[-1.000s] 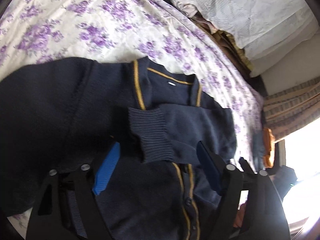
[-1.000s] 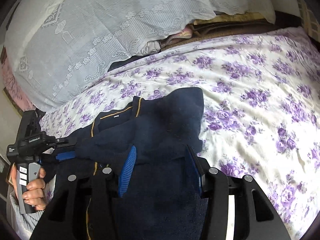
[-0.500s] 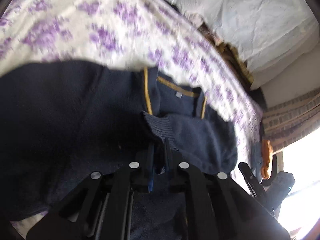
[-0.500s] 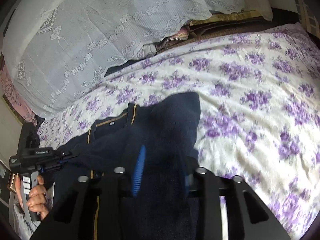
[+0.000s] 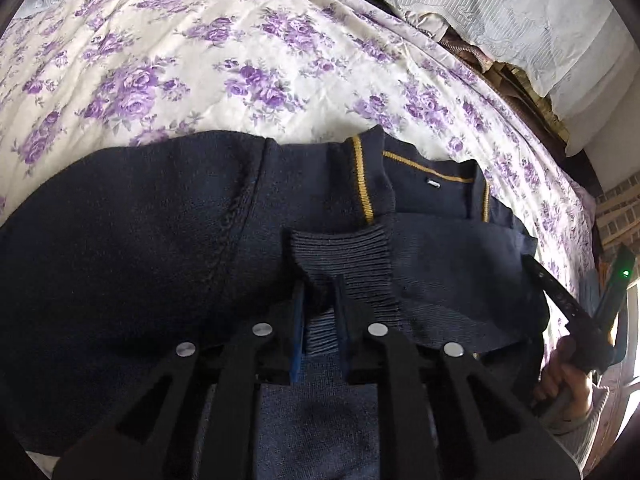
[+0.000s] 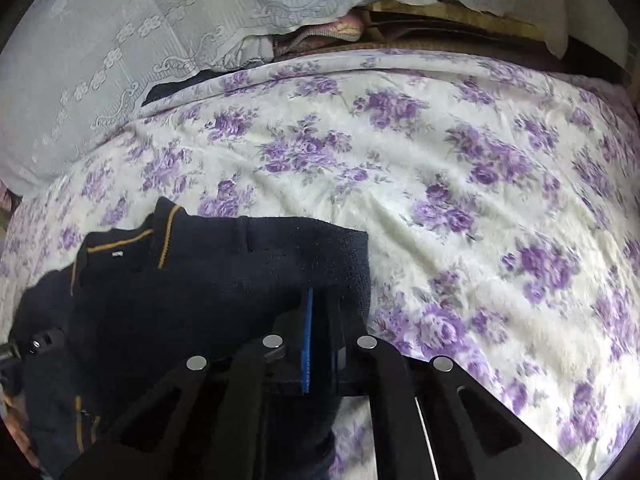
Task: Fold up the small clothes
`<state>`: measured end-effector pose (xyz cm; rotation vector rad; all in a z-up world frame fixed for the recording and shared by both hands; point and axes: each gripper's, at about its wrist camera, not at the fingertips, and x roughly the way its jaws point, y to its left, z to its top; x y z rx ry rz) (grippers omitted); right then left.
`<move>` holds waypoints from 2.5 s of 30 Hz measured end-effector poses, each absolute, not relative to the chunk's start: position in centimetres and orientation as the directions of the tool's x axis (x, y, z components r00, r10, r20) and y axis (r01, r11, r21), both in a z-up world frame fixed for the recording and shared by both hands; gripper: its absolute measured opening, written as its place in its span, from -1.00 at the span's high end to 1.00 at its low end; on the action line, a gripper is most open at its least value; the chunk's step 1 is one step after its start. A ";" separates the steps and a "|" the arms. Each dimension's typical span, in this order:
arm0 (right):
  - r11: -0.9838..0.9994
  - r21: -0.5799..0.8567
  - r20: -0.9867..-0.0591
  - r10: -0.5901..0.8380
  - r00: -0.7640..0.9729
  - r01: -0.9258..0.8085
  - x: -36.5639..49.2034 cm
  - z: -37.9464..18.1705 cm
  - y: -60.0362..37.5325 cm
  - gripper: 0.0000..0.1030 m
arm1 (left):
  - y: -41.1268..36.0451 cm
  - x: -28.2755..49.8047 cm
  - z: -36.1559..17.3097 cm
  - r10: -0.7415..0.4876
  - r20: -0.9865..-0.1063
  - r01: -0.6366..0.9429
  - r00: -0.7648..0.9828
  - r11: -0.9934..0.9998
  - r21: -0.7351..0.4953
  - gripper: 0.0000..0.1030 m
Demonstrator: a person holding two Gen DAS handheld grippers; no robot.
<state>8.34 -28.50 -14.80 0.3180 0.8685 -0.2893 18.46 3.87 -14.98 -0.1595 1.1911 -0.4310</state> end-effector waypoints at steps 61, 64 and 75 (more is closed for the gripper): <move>0.941 0.264 -0.743 0.060 0.666 0.209 -2.6 -14.8 -25.4 -0.75 | 1.7 15.5 -14.7 -0.487 -0.775 0.371 0.402 0.861 -0.349 -0.87; 0.945 0.290 -0.676 0.090 0.731 0.152 -5.4 -12.2 -25.0 -0.75 | 1.1 13.9 -14.4 -0.393 -0.789 0.338 0.472 0.907 -0.249 -0.87; 0.868 0.421 -0.664 0.097 0.741 0.263 -10.4 -15.7 -32.1 -0.82 | 11.1 -2.2 -9.0 -0.404 -0.673 0.214 0.619 0.912 -0.351 -0.87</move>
